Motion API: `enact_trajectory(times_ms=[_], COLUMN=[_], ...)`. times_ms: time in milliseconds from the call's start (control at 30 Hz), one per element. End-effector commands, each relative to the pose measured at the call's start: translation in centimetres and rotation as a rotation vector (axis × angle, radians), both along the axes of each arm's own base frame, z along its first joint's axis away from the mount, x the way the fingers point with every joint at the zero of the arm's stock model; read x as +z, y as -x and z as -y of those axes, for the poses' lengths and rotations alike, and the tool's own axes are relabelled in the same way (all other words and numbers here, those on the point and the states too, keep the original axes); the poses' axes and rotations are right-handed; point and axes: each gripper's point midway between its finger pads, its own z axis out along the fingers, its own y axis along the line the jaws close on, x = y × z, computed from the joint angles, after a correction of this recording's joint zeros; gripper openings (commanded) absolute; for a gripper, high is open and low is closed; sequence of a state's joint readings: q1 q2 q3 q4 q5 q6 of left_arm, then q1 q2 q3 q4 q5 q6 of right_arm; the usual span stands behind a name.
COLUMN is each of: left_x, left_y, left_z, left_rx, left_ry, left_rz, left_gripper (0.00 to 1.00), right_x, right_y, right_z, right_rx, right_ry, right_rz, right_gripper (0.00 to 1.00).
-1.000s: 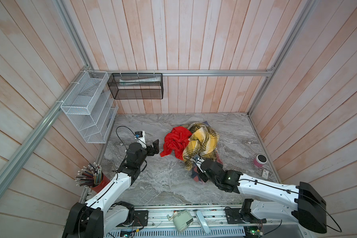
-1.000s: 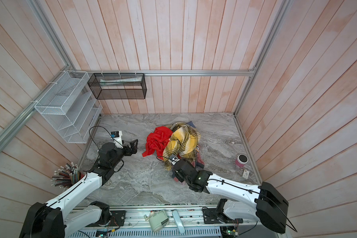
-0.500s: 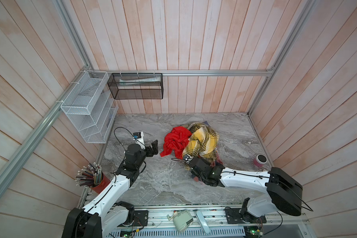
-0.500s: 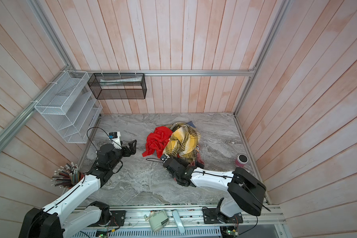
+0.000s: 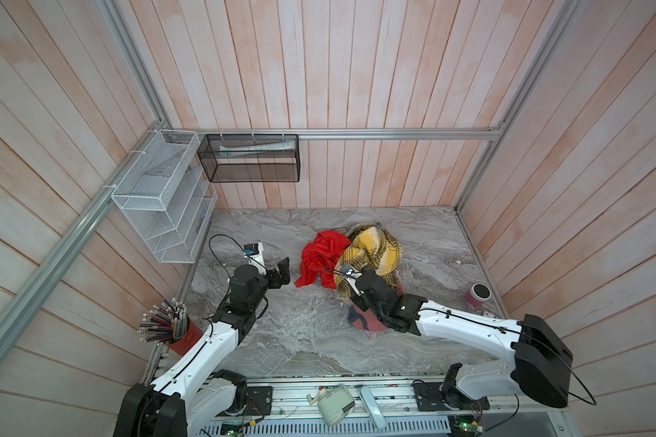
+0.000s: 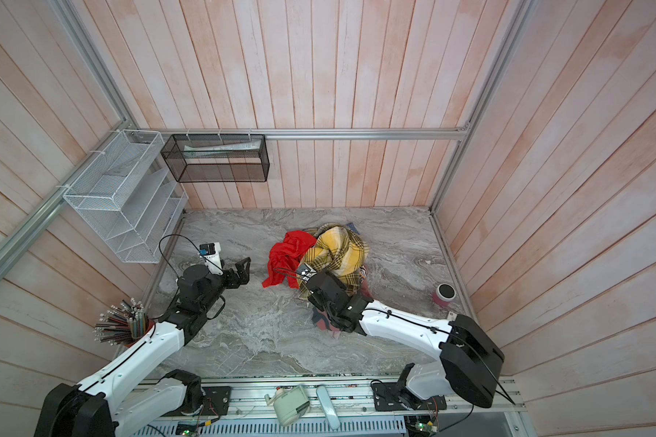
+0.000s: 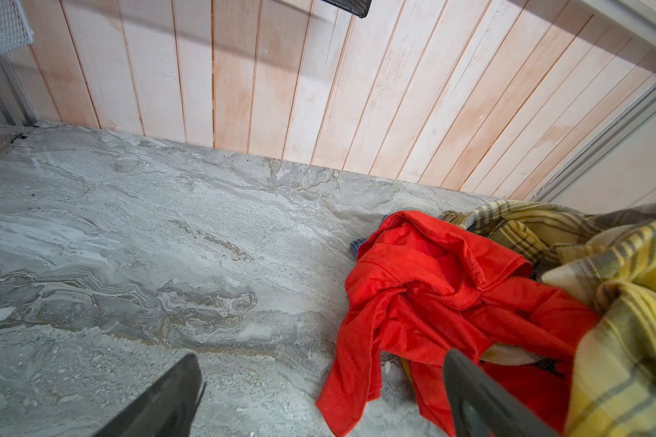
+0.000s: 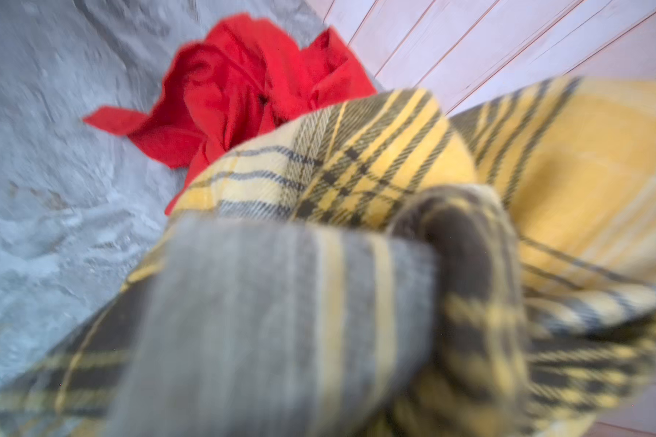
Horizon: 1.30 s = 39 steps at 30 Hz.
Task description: Pick out a specific cloth from the pile
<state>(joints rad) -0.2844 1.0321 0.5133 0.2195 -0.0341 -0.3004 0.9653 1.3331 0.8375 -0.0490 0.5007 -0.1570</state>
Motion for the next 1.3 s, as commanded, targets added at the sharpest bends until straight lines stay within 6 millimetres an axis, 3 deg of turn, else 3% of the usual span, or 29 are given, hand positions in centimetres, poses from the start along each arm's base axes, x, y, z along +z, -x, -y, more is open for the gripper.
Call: enact_trajectory(times_ms=[0, 300, 467, 567, 633, 733, 933, 1267], left_x=[-0.4, -0.6, -0.8, -0.9, -0.9, -0.8, -0.8, -1.3], left_y=[0.2, 0.1, 0.2, 0.2, 0.2, 0.1, 0.1, 0.1], left_z=[-0.3, 0.0, 0.1, 0.1, 0.1, 0.3, 0.5, 0.6], left_rx=[0.009, -0.004, -0.008, -0.01, -0.013, -0.02, -0.028, -0.034], left_ry=[-0.004, 0.007, 0.011, 0.012, 0.013, 0.015, 0.013, 0.022], left_rz=[-0.008, -0.011, -0.014, -0.014, -0.014, -0.01, -0.012, -0.027], left_gripper=[1.0, 1.0, 1.0, 1.0, 1.0, 1.0, 1.0, 1.0], right_x=[5.2, 11.0, 14.9, 16.1, 15.4, 12.2, 7.0, -2.3], right_y=[-0.4, -1.9, -1.7, -1.3, -1.4, -1.7, -3.6, -4.3], right_z=[-1.2, -0.8, -0.8, -0.4, -0.1, 0.0, 2.4, 4.7], right_rx=[0.013, 0.003, 0.022, 0.027, 0.016, -0.013, -0.117, -0.271], right_ry=[-0.185, -0.358, -0.435, -0.463, -0.464, -0.437, -0.494, -0.304], right_rz=[0.05, 0.045, 0.08, 0.099, 0.085, 0.017, -0.115, -0.27], right_gripper=[0.0, 0.0, 0.0, 0.0, 0.0, 0.0, 0.0, 0.0])
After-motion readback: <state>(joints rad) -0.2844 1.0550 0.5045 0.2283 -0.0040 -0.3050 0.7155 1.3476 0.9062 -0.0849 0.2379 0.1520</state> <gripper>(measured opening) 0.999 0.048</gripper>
